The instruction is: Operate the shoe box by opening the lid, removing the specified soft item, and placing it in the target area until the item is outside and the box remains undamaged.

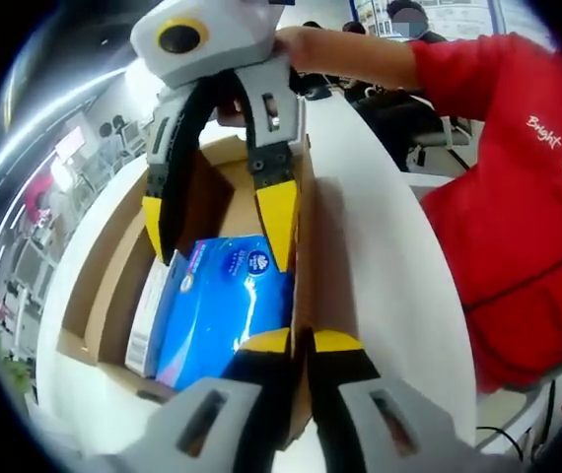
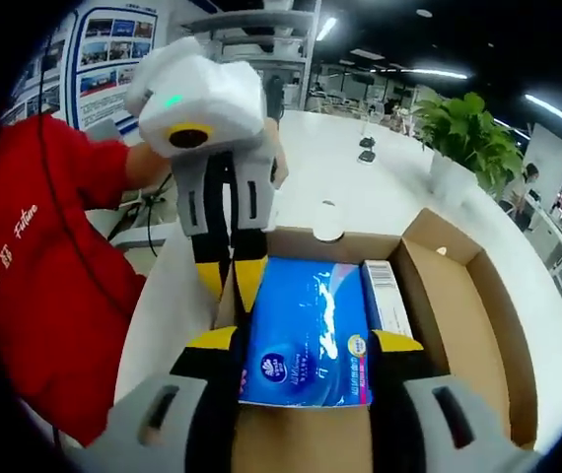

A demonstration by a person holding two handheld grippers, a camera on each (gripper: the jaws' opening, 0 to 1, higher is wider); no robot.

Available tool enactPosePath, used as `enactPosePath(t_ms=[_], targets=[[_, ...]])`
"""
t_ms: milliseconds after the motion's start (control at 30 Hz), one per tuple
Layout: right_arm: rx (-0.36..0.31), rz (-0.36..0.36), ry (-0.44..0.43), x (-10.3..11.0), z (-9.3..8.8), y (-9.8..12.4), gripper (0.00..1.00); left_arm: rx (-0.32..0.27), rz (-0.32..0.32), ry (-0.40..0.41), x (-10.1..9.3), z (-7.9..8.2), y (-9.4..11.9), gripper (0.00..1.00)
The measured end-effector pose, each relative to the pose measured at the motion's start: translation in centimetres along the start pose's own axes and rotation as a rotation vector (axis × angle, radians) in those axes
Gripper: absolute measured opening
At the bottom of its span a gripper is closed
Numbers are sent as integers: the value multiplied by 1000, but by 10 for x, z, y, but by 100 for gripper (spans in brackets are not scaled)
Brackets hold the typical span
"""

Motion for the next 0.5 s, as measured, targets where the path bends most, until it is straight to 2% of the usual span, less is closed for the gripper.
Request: enactPosePath(t_ms=[67, 267, 333, 500], targets=[[4, 19, -10, 4, -1, -1, 49, 2, -2, 1, 0, 0, 0, 5], [14, 21, -40, 1, -2, -6, 52, 2, -2, 2, 0, 0, 0, 5], [41, 30, -3, 3, -7, -10, 52, 4, -2, 4, 0, 0, 0, 5], [75, 38, 20, 4, -12, -17, 52, 3, 0, 4, 0, 1, 0, 5]])
Point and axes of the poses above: the point that each gripper's makers call its tool centre point, and the gripper's own axes: y roughly backward along the fingers, x roughly to its left, z roughly out of its top, the point moved 1 cm from there along y, roughly backward along the fingers, and after that the axes turned 6 degrees about -z, right-handed, at the moved point
